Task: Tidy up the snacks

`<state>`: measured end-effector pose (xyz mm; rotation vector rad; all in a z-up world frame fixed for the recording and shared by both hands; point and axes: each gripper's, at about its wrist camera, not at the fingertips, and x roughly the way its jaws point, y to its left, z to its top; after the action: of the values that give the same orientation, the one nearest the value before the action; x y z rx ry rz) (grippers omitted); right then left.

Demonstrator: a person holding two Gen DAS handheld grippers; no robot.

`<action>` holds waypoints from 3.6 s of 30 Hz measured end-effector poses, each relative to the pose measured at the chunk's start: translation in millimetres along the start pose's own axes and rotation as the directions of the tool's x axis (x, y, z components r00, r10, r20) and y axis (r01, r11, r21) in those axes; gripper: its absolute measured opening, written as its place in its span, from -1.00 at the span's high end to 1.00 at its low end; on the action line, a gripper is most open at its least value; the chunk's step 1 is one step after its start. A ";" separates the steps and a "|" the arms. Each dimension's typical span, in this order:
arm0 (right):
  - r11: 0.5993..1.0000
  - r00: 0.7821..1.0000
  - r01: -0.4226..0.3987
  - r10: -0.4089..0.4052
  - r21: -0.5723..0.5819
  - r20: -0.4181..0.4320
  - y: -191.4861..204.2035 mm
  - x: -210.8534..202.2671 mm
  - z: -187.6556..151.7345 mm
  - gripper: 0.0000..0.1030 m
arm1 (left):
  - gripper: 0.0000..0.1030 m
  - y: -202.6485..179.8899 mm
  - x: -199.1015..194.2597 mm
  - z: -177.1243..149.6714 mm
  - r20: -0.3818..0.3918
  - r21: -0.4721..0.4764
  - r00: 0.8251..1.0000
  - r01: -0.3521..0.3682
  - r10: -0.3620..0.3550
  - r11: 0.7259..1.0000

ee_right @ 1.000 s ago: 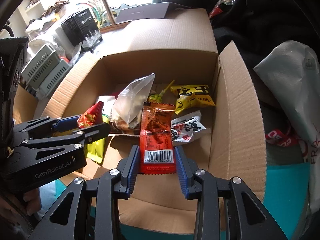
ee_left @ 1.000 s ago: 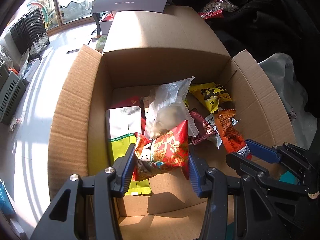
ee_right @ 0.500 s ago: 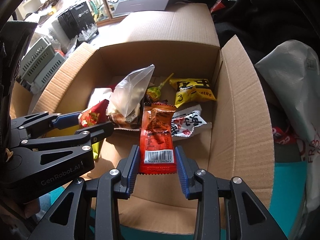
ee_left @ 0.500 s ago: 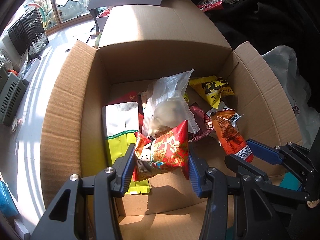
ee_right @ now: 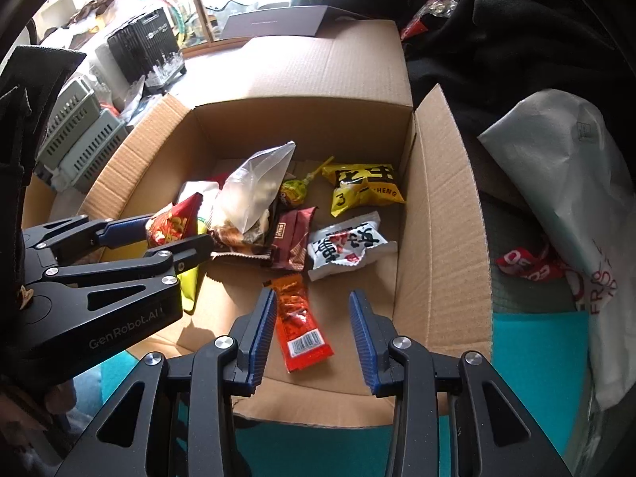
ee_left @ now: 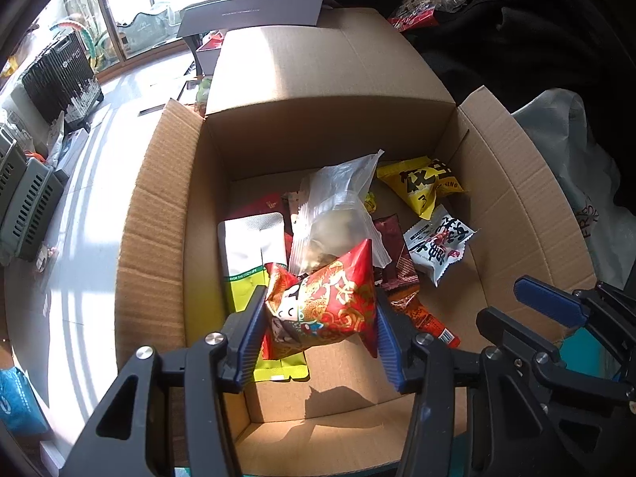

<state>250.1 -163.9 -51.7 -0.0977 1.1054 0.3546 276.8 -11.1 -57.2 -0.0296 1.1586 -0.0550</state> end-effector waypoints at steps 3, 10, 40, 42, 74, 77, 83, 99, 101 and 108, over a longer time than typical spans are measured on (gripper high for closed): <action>1.000 1.000 0.002 -0.002 0.011 0.007 -1.8 -5.7 -0.4 0.27 | 0.03 0.0 -4.5 -1.3 0.006 -0.008 1.000 -0.007 0.007 1.000; 1.000 0.999 0.002 -0.003 0.022 0.037 -3.6 -26.2 0.4 0.27 | 0.02 -6.2 -29.3 1.7 0.051 -0.002 0.998 -0.021 0.021 1.000; 0.998 0.929 -0.011 0.031 -0.058 0.369 35.3 -190.2 3.9 0.05 | 0.02 0.4 -206.6 -14.8 0.345 -0.064 0.937 -0.023 0.044 0.998; 0.998 0.924 -0.011 0.032 -0.056 0.381 37.2 -198.0 -0.1 0.03 | 0.02 0.6 -216.3 -20.4 0.363 -0.061 0.931 -0.030 0.050 0.998; 1.000 0.974 -0.008 0.006 0.007 0.227 60.9 -179.4 -107.1 -0.26 | -0.41 8.9 -216.7 -137.2 0.295 -0.096 0.953 -0.046 0.073 0.994; 1.000 0.978 -0.008 0.005 0.011 0.209 61.9 -175.1 -112.2 -0.26 | -0.41 10.8 -213.2 -141.9 0.283 -0.106 0.956 -0.045 0.074 0.993; 1.000 0.980 -0.005 0.004 0.006 0.199 64.1 -172.8 -113.8 -0.26 | -0.41 14.4 -209.1 -145.3 0.269 -0.120 0.960 -0.046 0.077 0.992; 1.000 0.981 -0.010 0.011 -0.008 0.195 69.5 -169.8 -111.6 -0.26 | -0.41 16.5 -205.8 -146.7 0.253 -0.124 0.965 -0.041 0.071 0.991; 1.000 0.981 -0.010 0.011 -0.008 0.195 69.5 -170.0 -111.6 -0.26 | -0.41 15.5 -205.1 -146.1 0.249 -0.123 0.966 -0.039 0.069 0.992; 1.000 0.981 -0.010 0.011 -0.008 0.194 69.4 -169.8 -111.4 -0.26 | -0.41 13.6 -204.2 -144.8 0.243 -0.123 0.968 -0.036 0.065 0.992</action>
<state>64.2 -166.1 55.5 -0.0616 0.9119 0.3696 62.9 15.2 70.9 -0.1087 0.9118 0.0614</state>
